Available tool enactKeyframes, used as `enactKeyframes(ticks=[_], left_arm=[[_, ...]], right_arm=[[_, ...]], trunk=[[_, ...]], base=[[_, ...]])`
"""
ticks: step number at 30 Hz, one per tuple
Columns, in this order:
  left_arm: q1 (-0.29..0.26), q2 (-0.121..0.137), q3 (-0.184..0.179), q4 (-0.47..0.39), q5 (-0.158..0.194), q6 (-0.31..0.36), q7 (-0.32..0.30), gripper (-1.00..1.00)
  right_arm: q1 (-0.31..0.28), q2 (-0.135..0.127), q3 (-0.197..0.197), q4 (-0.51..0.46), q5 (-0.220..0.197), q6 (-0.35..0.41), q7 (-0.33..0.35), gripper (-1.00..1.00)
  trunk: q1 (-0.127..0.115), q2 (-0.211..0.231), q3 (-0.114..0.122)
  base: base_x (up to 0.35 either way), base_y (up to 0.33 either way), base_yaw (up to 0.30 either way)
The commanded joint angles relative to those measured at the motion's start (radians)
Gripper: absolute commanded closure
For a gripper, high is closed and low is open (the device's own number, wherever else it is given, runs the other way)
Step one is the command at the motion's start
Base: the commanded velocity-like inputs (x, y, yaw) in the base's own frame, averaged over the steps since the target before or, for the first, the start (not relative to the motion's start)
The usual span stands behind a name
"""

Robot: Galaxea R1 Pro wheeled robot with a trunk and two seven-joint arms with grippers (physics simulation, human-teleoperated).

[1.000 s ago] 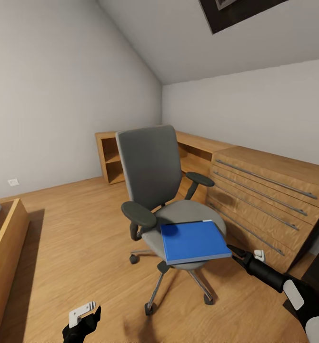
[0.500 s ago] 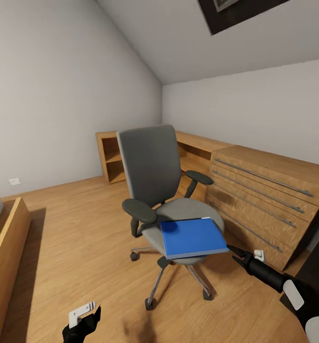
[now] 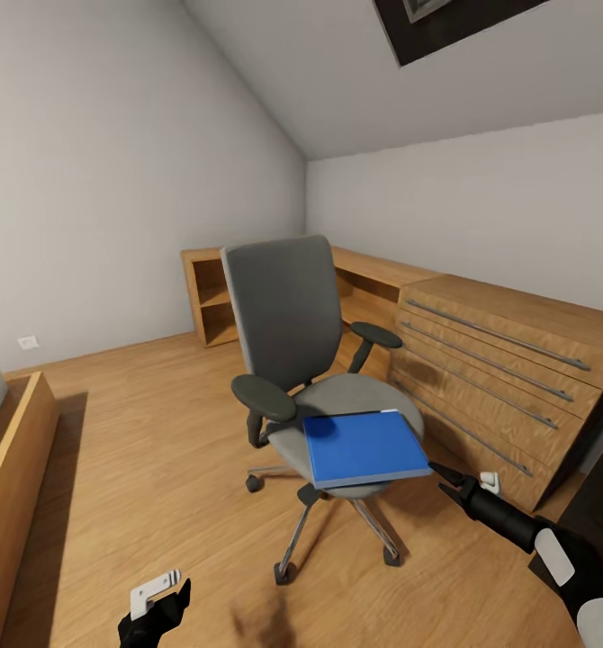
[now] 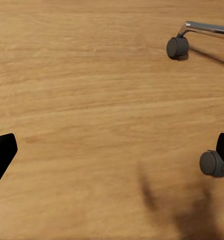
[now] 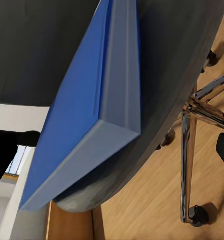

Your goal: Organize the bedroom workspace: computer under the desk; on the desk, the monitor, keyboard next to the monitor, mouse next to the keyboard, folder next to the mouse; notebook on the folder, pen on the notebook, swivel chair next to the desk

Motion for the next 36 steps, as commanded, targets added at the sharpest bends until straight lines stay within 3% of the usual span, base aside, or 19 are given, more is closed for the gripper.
enactKeyframes(ticks=[1, 7, 36], left_arm=[[-0.001, -0.001, 0.008, 0.0, -0.006, -0.002, -0.008, -1.0], [-0.001, -0.002, 0.008, 0.0, -0.009, -0.002, -0.008, -1.0], [-0.001, -0.001, 0.008, 0.0, -0.008, -0.003, -0.009, -1.0]], right_arm=[[-0.001, 0.0, -0.002, 0.001, -0.004, 0.007, 0.001, -1.0], [-0.001, 0.0, -0.002, 0.001, -0.004, 0.007, 0.0, -1.0], [-0.001, 0.0, -0.002, 0.001, -0.004, 0.007, 0.0, -1.0]], trunk=[[0.0, 0.0, -0.001], [-0.012, 0.021, 0.008], [-0.012, 0.021, 0.008]], base=[[0.0, 0.0, 0.0], [0.0, 0.0, 0.0], [0.013, 0.0, 0.0]])
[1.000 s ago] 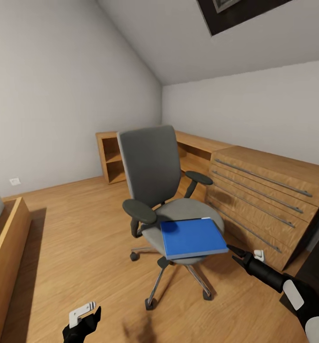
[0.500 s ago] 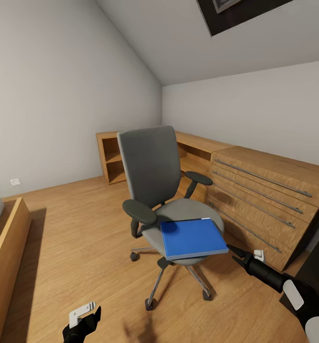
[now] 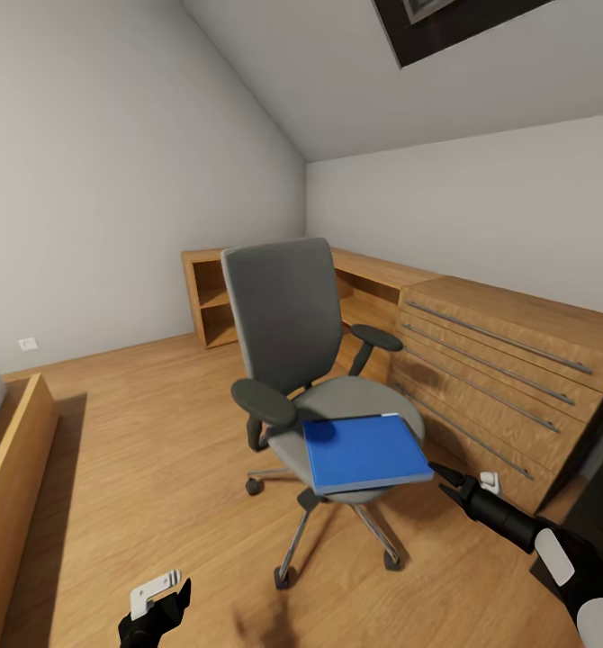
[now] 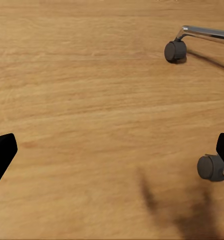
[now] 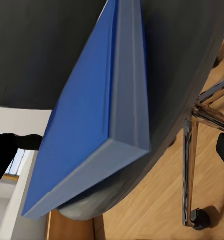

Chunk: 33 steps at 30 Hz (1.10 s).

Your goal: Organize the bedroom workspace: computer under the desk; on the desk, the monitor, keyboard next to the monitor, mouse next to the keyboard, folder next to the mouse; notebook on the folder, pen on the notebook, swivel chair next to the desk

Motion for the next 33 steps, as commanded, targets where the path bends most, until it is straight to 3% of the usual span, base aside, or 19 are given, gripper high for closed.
enactKeyframes(ticks=[1, 33], left_arm=[[-0.001, -0.001, 0.008, 0.0, -0.006, -0.002, -0.008, -1.0], [-0.001, -0.001, 0.008, -0.003, -0.003, -0.001, -0.005, -1.0]], right_arm=[[-0.001, 0.0, -0.002, 0.001, -0.004, 0.007, 0.001, -1.0], [0.0, 0.001, -0.002, 0.001, -0.004, 0.007, 0.001, -1.0]], trunk=[[0.0, 0.0, -0.001], [0.012, -0.021, -0.01]], base=[[0.141, 0.0, 0.0], [0.01, 0.0, 0.0]])
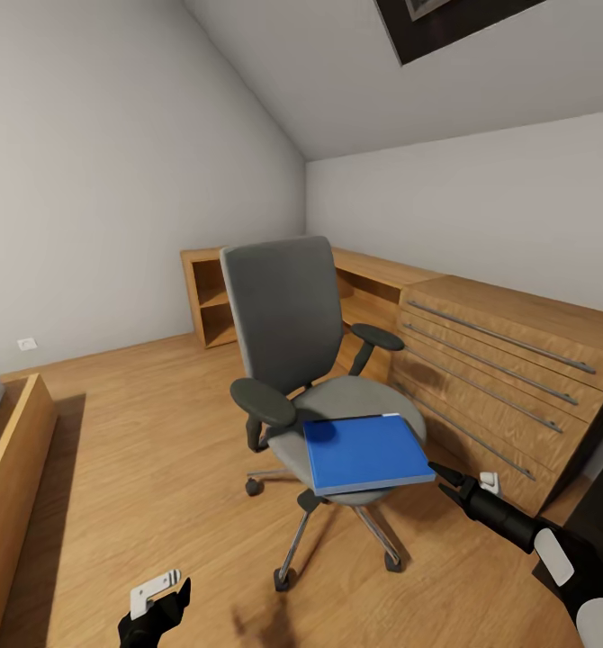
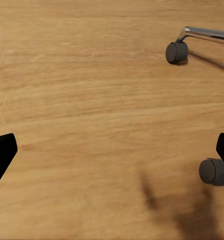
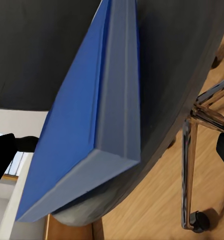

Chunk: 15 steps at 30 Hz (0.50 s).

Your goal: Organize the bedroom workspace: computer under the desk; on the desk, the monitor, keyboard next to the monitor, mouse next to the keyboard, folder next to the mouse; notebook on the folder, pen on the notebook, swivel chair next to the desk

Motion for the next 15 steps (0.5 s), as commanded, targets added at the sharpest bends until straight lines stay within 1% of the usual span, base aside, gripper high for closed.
enactKeyframes(ticks=[1, 7, 15], left_arm=[[-0.001, -0.001, 0.008, 0.0, -0.006, -0.002, -0.008, -1.0], [-0.001, -0.001, 0.008, 0.0, -0.006, -0.003, -0.01, -1.0], [-0.001, -0.001, 0.008, 0.0, -0.006, -0.003, -0.01, -1.0]], right_arm=[[-0.001, 0.0, -0.002, 0.001, -0.004, 0.007, 0.001, -1.0], [-0.001, 0.0, -0.002, 0.001, -0.004, 0.007, 0.001, -1.0], [-0.001, 0.001, -0.002, 0.001, -0.004, 0.007, 0.002, -1.0]], trunk=[[0.0, 0.0, -0.001], [0.0, 0.0, -0.001], [0.0, 0.0, -0.001]], base=[[0.02, 0.0, 0.0], [0.053, 0.0, 0.0], [0.008, 0.0, 0.0]])
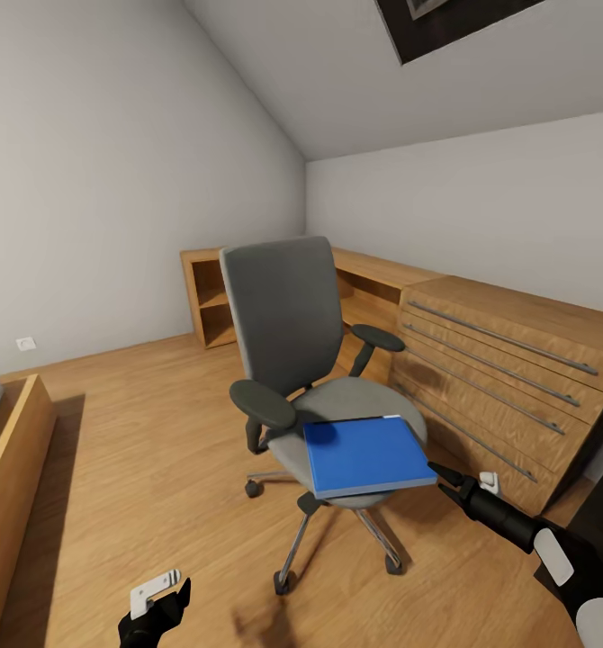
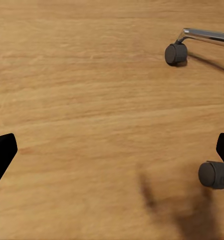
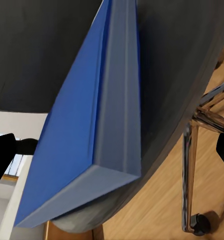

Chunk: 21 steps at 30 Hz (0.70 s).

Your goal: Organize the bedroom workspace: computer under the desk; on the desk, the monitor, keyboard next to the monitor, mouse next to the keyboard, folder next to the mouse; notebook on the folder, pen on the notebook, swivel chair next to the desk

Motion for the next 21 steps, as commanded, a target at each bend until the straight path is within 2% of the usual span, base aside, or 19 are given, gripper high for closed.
enactKeyframes(ticks=[1, 9, 21], left_arm=[[-0.001, -0.001, 0.008, 0.0, -0.006, -0.002, -0.008, -1.0], [-0.001, -0.001, 0.01, 0.001, -0.005, -0.002, -0.008, -1.0], [-0.001, -0.001, 0.01, 0.001, -0.005, -0.002, -0.007, -1.0]], right_arm=[[-0.001, 0.0, -0.002, 0.001, -0.004, 0.007, 0.001, -1.0], [-0.001, -0.001, -0.002, 0.001, -0.004, 0.007, 0.001, -1.0], [-0.001, -0.001, -0.002, 0.001, -0.004, 0.007, 0.001, -1.0]], trunk=[[0.0, 0.0, -0.001], [0.0, 0.0, -0.001], [0.0, 0.0, -0.001]], base=[[0.001, 0.0, 0.0], [0.042, 0.075, 0.0], [0.006, 0.008, 0.0]])
